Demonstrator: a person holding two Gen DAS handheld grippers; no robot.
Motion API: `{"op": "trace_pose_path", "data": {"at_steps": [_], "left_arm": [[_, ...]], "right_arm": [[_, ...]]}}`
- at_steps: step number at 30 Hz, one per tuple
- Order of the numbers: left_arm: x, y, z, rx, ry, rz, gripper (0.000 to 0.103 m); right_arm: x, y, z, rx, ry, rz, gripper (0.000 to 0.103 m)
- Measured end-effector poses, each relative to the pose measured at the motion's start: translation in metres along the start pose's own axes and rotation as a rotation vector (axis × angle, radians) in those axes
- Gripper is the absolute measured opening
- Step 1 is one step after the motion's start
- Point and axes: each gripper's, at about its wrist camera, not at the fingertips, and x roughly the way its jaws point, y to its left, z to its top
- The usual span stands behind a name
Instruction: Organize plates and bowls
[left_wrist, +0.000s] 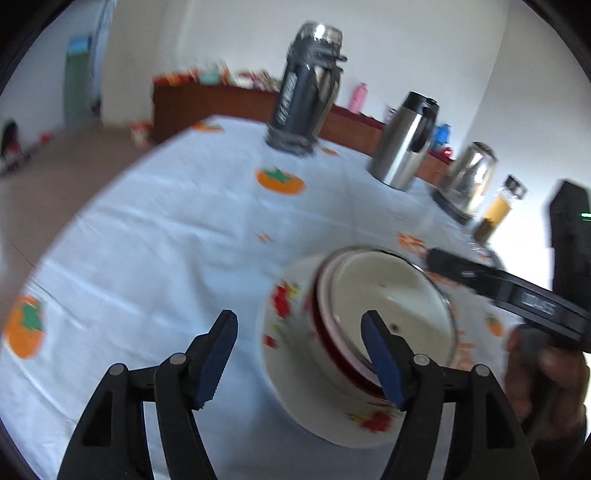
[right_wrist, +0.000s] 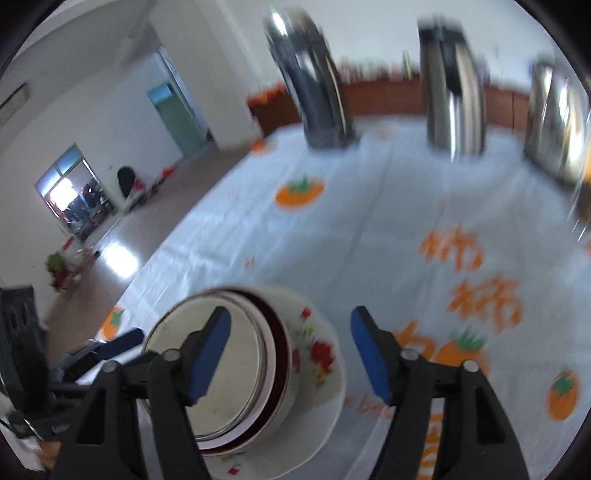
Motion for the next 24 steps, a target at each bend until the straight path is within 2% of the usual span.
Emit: {"op": "trace_pose_path", "data": {"at_steps": [3, 9, 11, 16, 19, 24], "left_arm": [[-0.005, -0.007, -0.002, 0.038, -0.050, 0.052, 0.071], [-0.011, -0.013, 0.000, 0.074, -0.128, 0.125, 0.072], [-0.012, -0.017, 0.001, 0.075, -0.137, 0.131, 0.072], [-0.016, -0.027, 0.003, 0.075, -0.159, 0.136, 0.072], [-0.023, -0.035, 0.004, 0.091, -0.180, 0.139, 0.072], [-0.031, -0.045, 0.004, 0.113, -0.197, 0.155, 0.072]], "right_arm": [[-0.017, 0.010, -0.011, -0.045, -0.136, -0.036, 0.079], [-0.033, 0.015, -0.016, -0.076, -0.288, -0.109, 0.082], [-0.040, 0.013, -0.019, -0.079, -0.336, -0.134, 0.089], [-0.049, 0.006, -0.021, -0.048, -0.351, -0.170, 0.090], [-0.054, 0.006, -0.023, -0.065, -0.369, -0.215, 0.090], [-0.068, 0.004, -0.025, -0.078, -0.417, -0.238, 0.091]]}}
